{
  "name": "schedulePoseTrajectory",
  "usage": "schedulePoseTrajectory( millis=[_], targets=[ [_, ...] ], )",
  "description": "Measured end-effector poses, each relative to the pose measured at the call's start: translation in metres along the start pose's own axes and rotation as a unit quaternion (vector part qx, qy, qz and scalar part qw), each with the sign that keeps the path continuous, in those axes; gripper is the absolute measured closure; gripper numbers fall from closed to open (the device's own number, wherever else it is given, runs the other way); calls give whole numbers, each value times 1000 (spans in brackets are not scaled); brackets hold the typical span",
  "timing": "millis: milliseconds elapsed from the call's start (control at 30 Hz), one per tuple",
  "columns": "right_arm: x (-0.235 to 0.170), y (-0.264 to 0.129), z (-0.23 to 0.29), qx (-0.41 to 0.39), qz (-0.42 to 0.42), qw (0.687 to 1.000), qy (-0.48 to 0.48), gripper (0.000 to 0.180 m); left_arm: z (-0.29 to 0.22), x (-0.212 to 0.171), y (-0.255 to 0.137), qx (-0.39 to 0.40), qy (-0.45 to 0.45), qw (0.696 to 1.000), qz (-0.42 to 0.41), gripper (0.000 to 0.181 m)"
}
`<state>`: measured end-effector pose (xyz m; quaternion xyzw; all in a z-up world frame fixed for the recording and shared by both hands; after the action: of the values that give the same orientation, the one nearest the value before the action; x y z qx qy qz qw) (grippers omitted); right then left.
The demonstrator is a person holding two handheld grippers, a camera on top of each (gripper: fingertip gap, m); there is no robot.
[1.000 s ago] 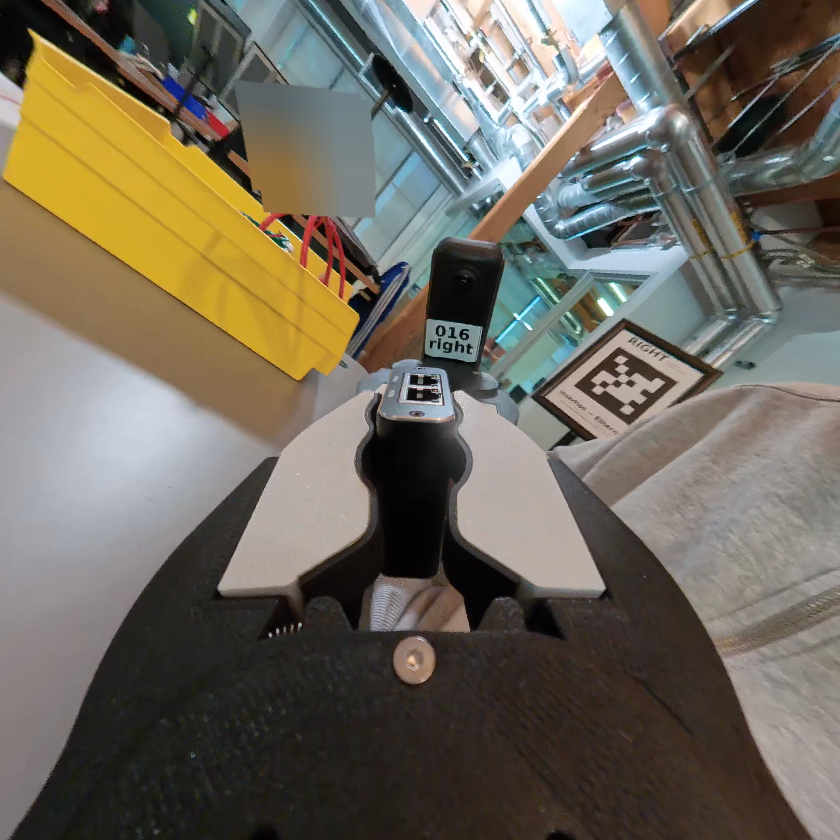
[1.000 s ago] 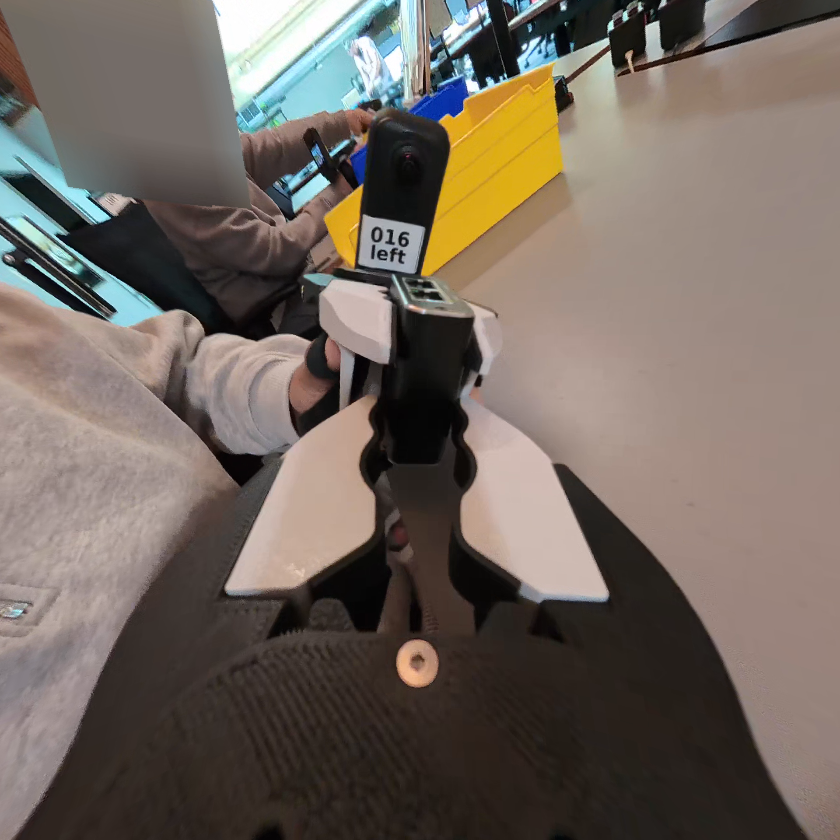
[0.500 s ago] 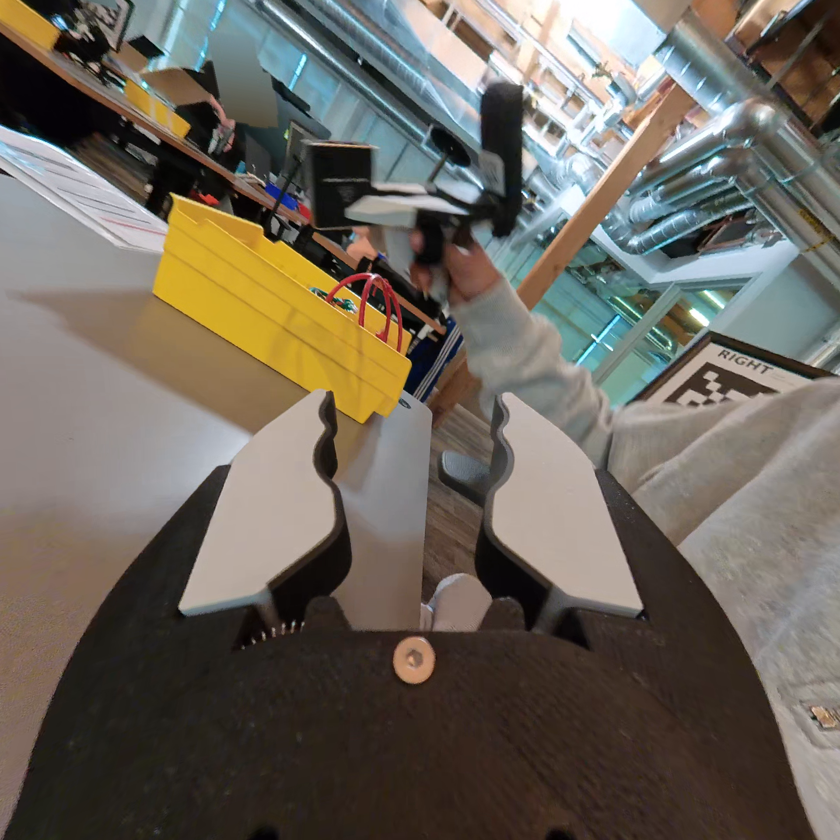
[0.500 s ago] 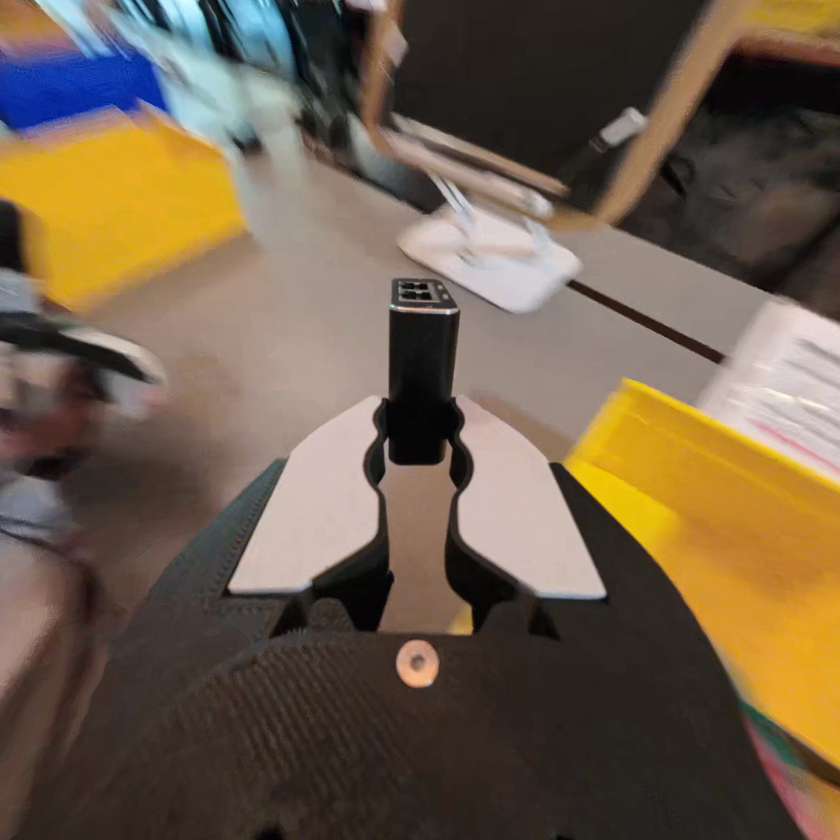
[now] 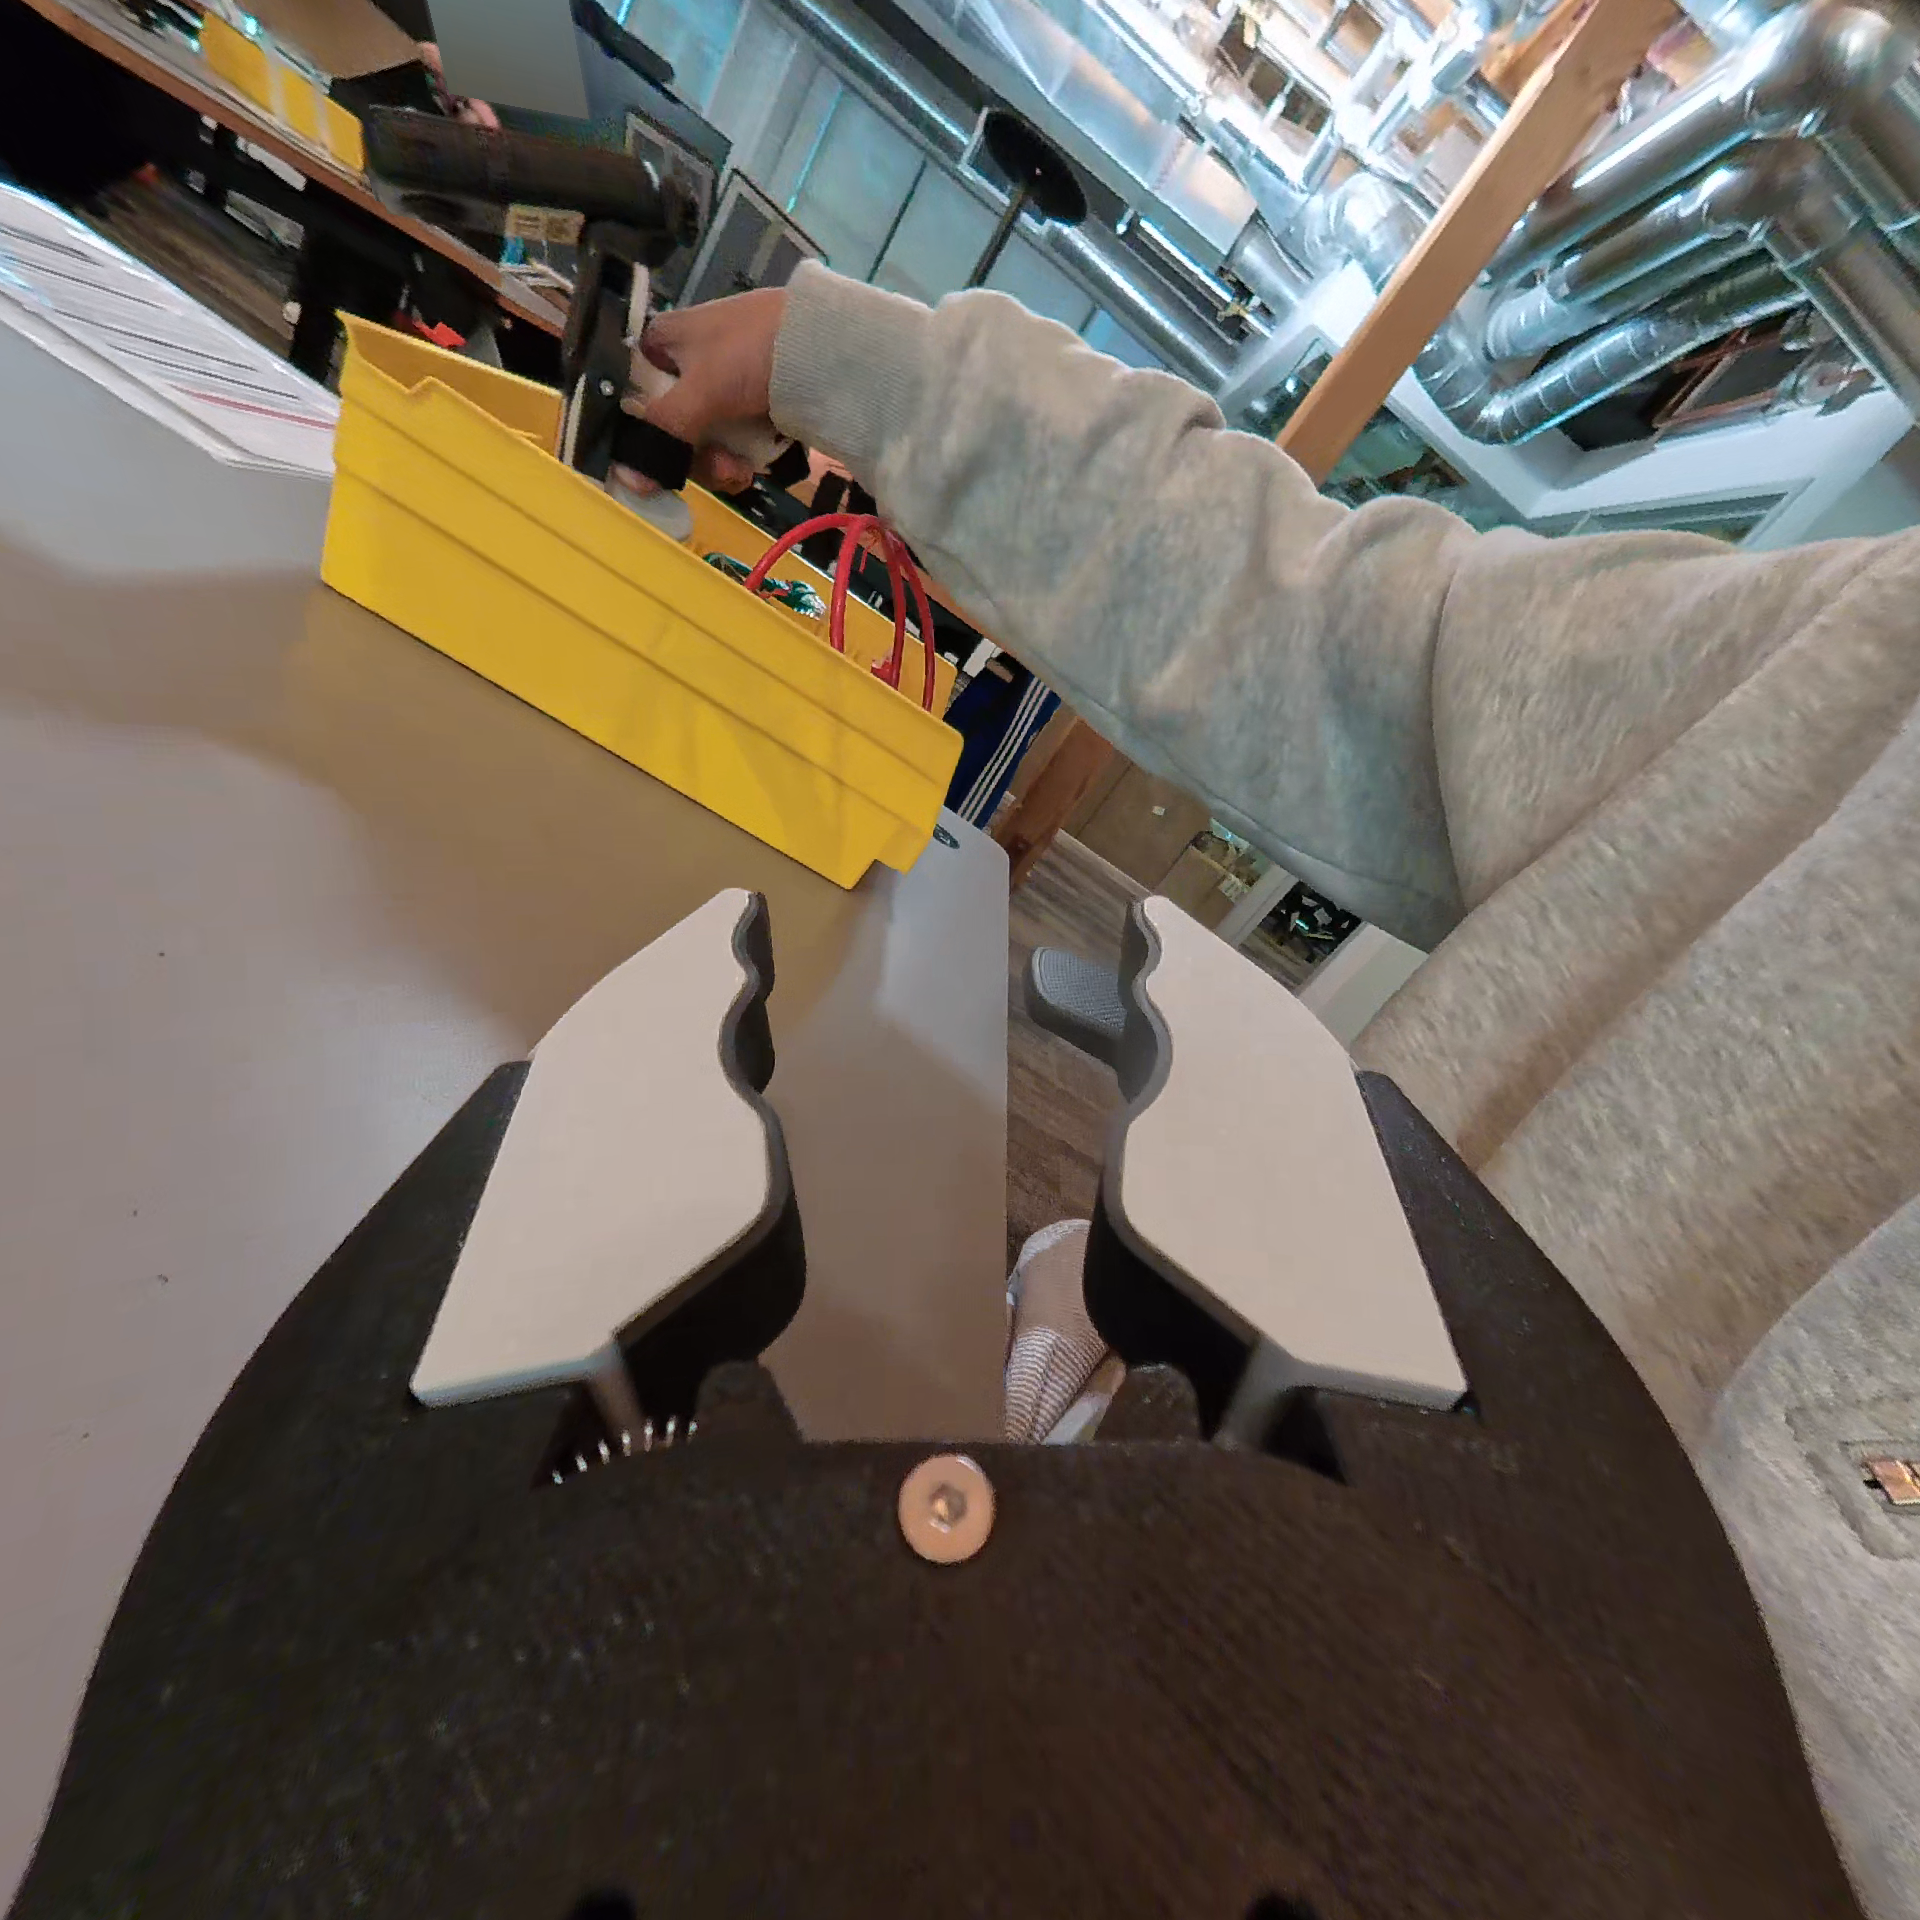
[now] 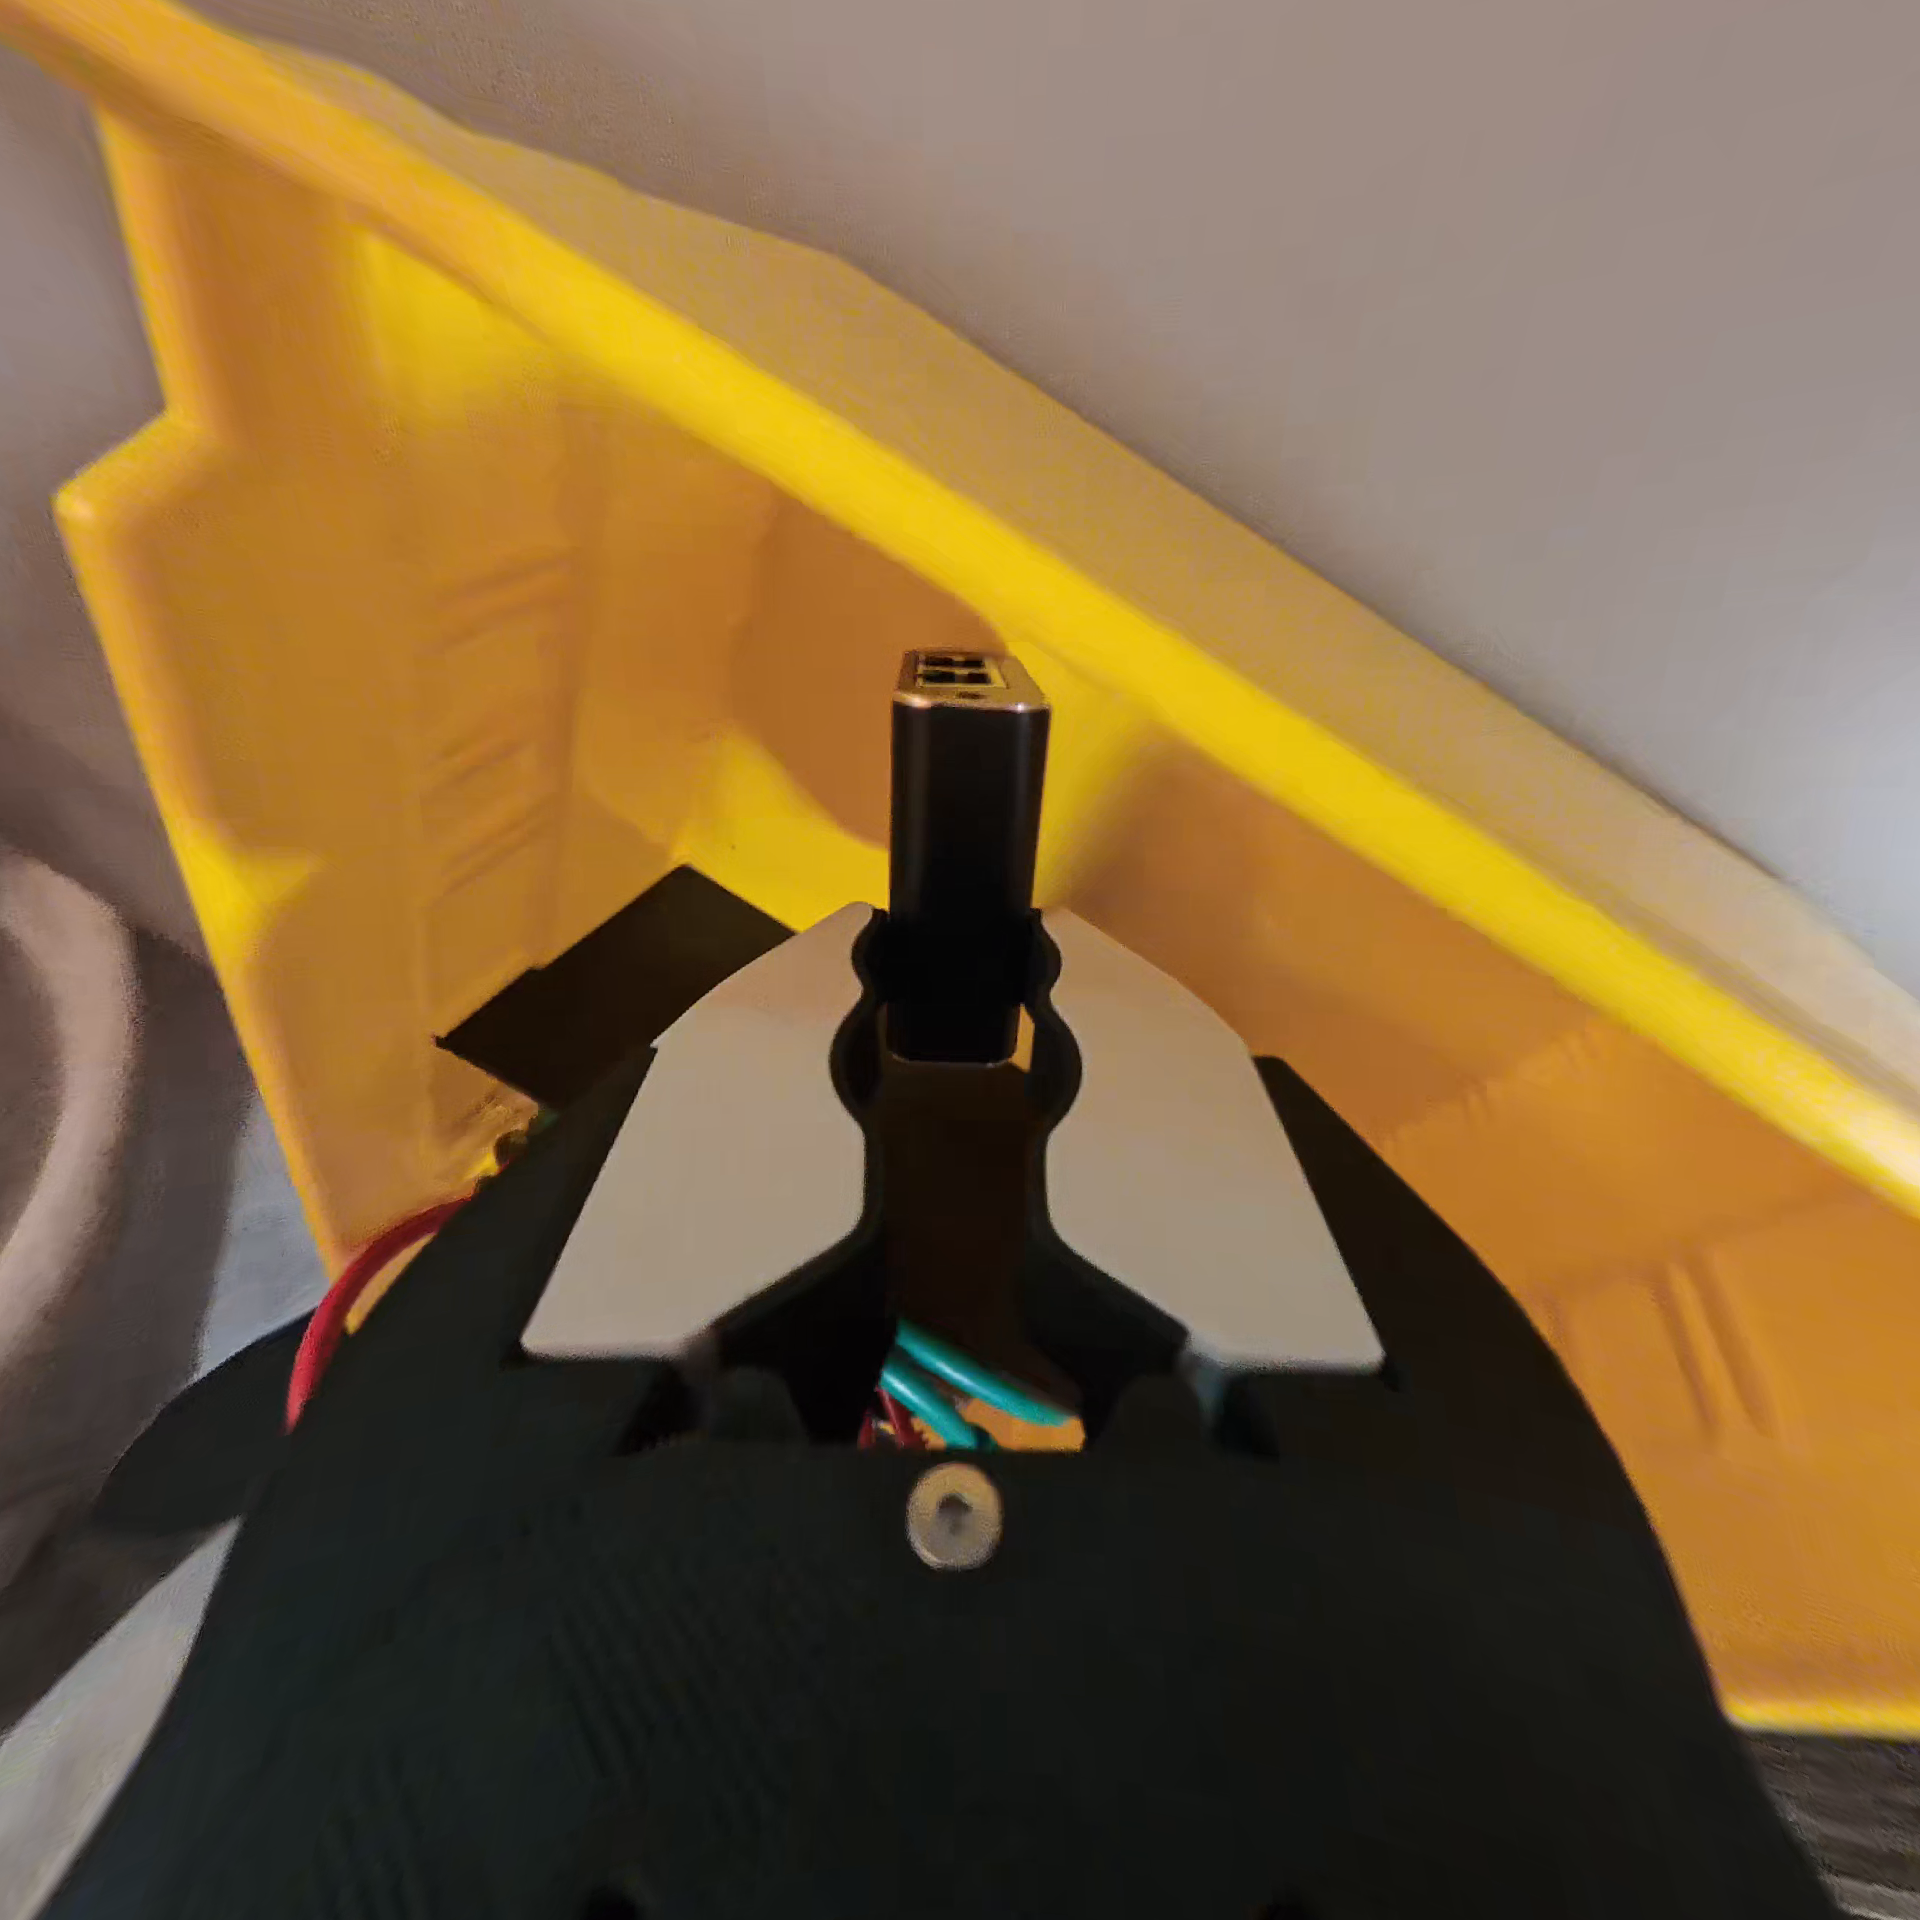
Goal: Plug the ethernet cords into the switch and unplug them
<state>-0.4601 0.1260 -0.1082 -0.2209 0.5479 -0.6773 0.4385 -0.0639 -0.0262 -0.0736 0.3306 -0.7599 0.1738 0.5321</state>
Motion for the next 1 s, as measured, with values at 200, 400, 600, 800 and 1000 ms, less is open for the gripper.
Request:
schedulePoseTrajectory(
  millis=[200, 400, 600, 800, 1000],
  targets=[
    [-2, 0, -16, -52, 13, 999, -10, 146, 5, -3, 0, -3, -10, 1000, 6, 116],
    [-24, -42, -9, -135, -103, 985, -7, 134, 4, -8, 6, -17, -21, 999, 20, 117],
    [-96, -110, 38, -315, -450, 834, -57, 153, -4, -14, 15, -43, -10, 998, 51, 118],
    [-216, -74, 23, -413, -632, 654, 44, 156, -17, -24, 25, -70, -8, 994, 78, 118],
    [-254, -16, -32, -363, -629, 673, 143, 141, -31, -29, 31, -82, 37, 990, 108, 118]
  ],
)
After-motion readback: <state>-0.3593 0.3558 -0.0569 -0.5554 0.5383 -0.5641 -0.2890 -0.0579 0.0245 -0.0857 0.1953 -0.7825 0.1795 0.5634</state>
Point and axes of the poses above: each gripper's, where its closed fingertips meet, y out along the fingers, x out of its top, z = x × y across the jaws, the point moved 5 cm from there along -y, back along the fingers, and after that the axes turned 12 degrees about y, right-handed, at the moved point
